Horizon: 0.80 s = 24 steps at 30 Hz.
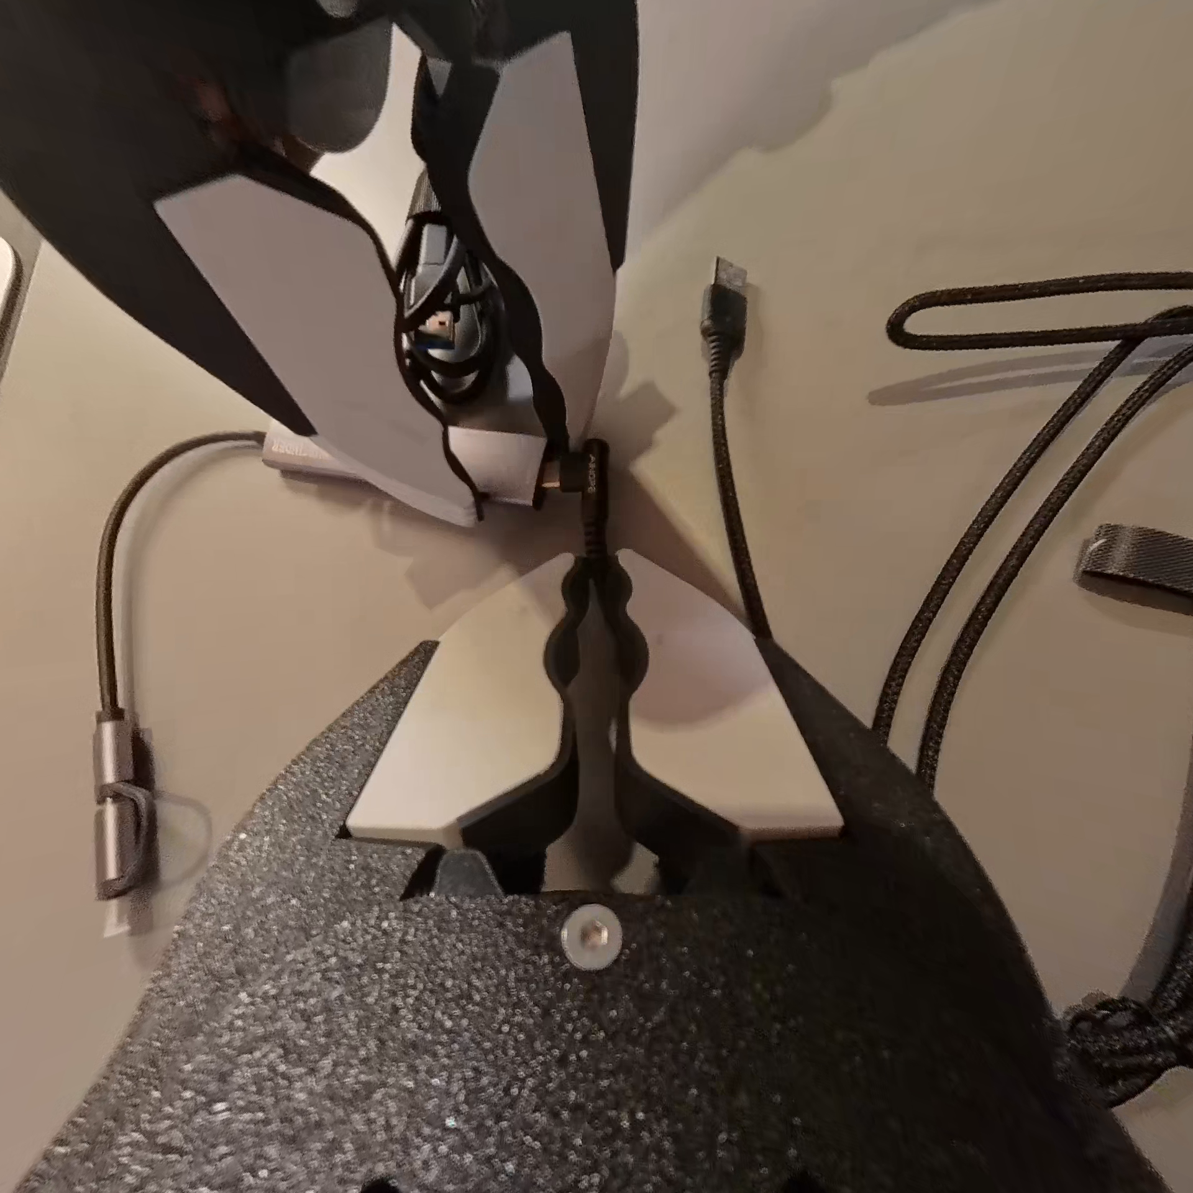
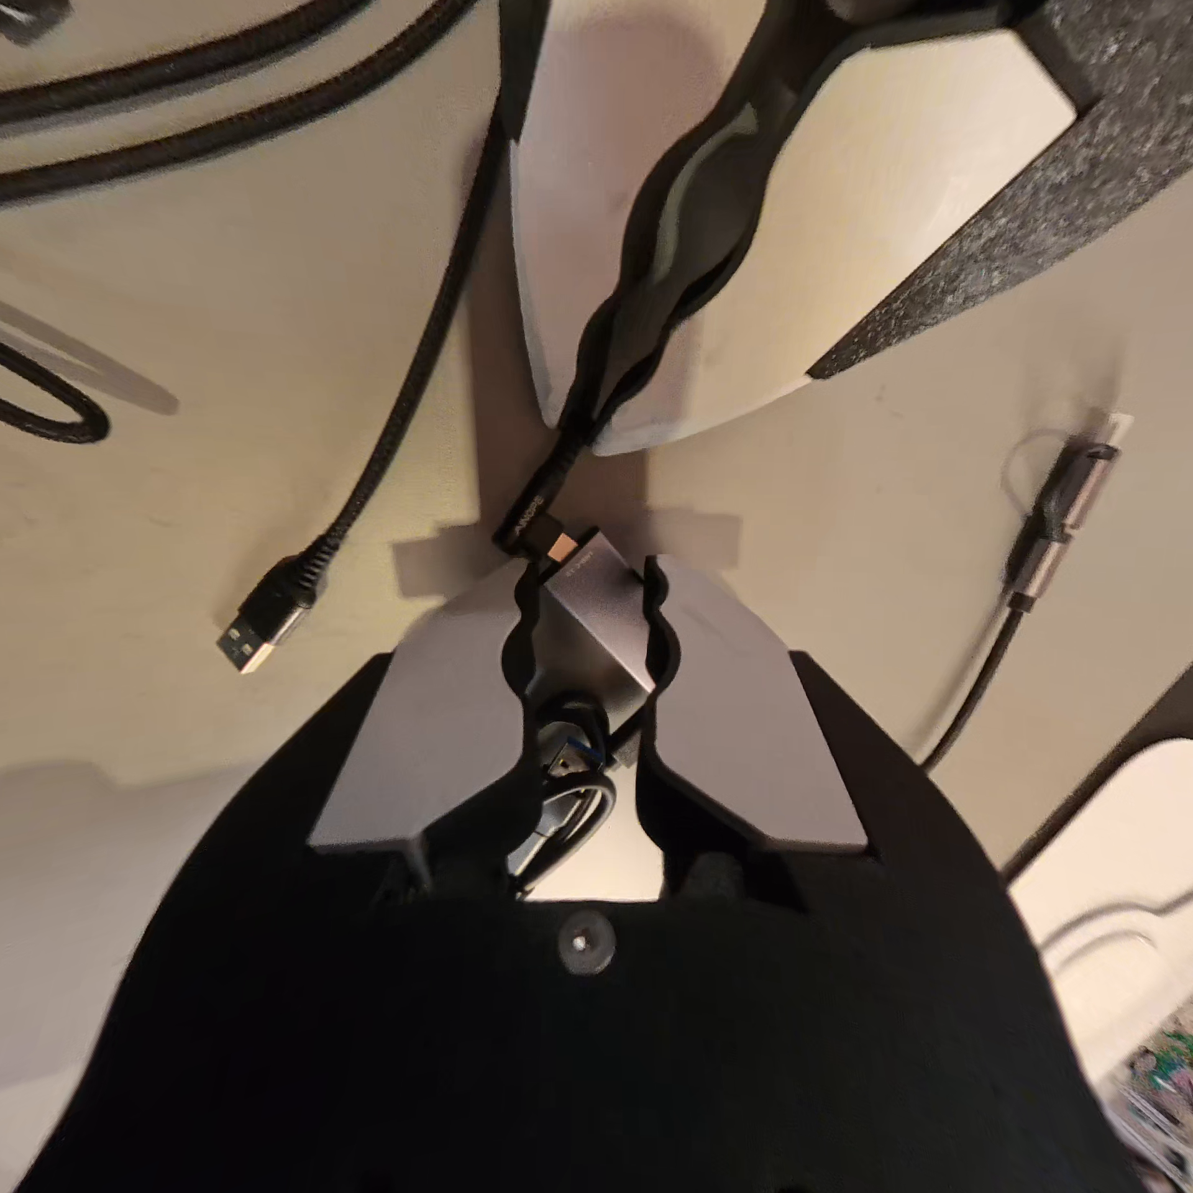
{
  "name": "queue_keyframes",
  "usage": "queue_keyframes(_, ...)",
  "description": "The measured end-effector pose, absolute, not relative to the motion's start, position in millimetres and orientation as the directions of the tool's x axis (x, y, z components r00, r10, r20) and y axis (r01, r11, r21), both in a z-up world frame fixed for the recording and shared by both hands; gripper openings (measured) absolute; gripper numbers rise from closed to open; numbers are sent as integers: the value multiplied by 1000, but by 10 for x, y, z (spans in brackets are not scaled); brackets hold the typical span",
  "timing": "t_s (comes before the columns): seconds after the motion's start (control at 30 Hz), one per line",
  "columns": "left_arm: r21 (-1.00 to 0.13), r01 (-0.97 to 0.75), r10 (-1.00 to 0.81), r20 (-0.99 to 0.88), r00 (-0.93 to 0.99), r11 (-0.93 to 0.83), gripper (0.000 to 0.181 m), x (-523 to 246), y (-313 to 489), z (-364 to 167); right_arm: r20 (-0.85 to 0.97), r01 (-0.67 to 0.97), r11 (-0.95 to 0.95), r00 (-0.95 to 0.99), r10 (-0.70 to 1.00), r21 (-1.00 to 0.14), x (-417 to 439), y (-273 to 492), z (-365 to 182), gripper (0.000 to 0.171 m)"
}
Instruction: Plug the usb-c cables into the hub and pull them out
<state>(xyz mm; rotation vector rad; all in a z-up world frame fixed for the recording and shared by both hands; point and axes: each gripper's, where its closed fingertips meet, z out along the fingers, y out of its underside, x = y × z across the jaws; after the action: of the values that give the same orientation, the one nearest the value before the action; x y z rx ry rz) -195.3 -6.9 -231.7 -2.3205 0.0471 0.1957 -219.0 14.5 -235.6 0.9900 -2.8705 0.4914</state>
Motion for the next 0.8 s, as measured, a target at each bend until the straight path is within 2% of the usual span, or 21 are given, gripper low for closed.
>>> queue_keyframes(0.17, -726, -28, 60, -95, 994, -687, 7, -1990, -84, -2314, 121, -596, 728, -795, -595, -338, -2146, 149, -2360, 29)
queue_keyframes(0.37, -734, 39, 106, -45, 993, -678, 7, -2034, -101, -2293, 120, -619, 718, -778, -617, -320, -2102, 147, -2346, 26)
queue_keyframes(0.6, -781, 78, 163, -30, 986, -619, 8, -2101, -167, -2124, 147, -538, 711, -831, -536, -453, -2046, 54, -2213, 24)
queue_keyframes(0.8, -799, 78, 175, -34, 984, -596, 7, -2132, -198, -2103, 213, -483, 709, -872, -440, -513, -2076, 8, -2173, 28)
